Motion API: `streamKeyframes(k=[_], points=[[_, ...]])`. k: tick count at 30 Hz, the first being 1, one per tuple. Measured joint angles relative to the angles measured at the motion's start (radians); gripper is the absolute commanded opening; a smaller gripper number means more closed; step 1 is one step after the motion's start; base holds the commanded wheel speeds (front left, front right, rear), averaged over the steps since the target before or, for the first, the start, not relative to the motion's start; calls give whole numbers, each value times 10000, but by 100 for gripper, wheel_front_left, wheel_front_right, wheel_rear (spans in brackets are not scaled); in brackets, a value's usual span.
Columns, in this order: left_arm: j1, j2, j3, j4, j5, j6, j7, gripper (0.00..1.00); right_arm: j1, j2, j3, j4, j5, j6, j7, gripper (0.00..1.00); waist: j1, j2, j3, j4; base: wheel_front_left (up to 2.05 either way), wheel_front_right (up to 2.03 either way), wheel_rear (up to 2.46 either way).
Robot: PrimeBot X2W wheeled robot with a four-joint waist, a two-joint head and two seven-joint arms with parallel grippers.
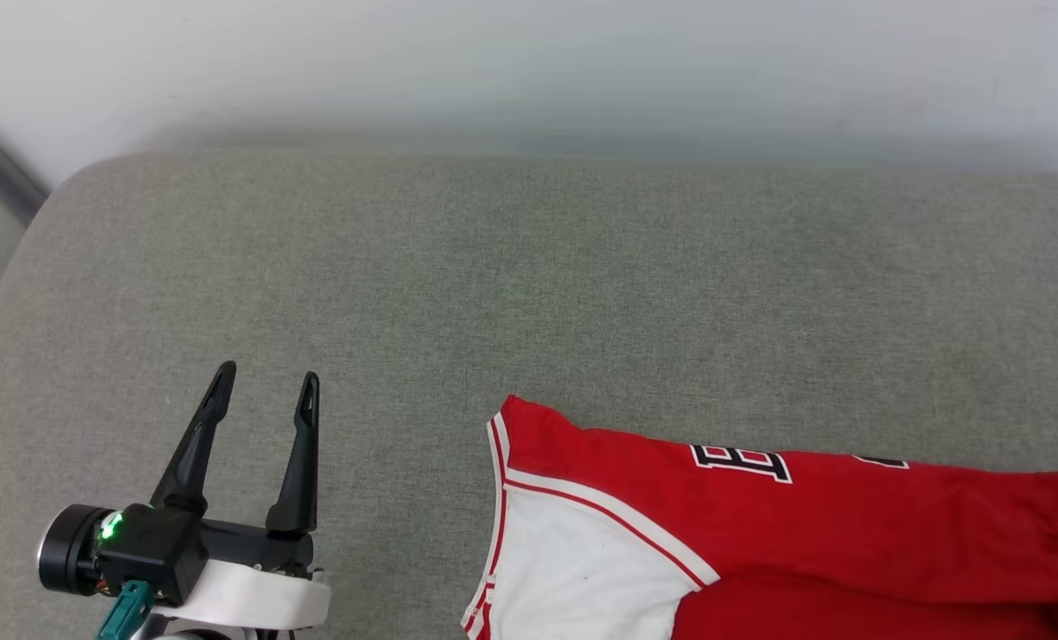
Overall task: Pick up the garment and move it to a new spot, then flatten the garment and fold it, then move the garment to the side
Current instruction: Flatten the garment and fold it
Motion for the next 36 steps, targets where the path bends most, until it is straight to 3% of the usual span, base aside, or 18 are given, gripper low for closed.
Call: streamKeyframes(k=[19, 26, 36], points=[[207, -86, -309, 180, -96, -4, 0, 100, 1037, 2029, 2853, -3666, 1718, -2, 2056, 0, 0, 0, -429, 93, 0, 0, 0], [54, -155, -407, 268, -157, -4, 0, 100, 682, 2075, 4314, -2928, 3425, -2, 1187, 0, 0, 0, -309, 303, 0, 0, 0], [-17, -196, -468, 374, -182, -4, 0, 100, -575, 2084, 6023, -1241, 4140, -2, -40, 0, 0, 0, -270, 738, 0, 0, 0]])
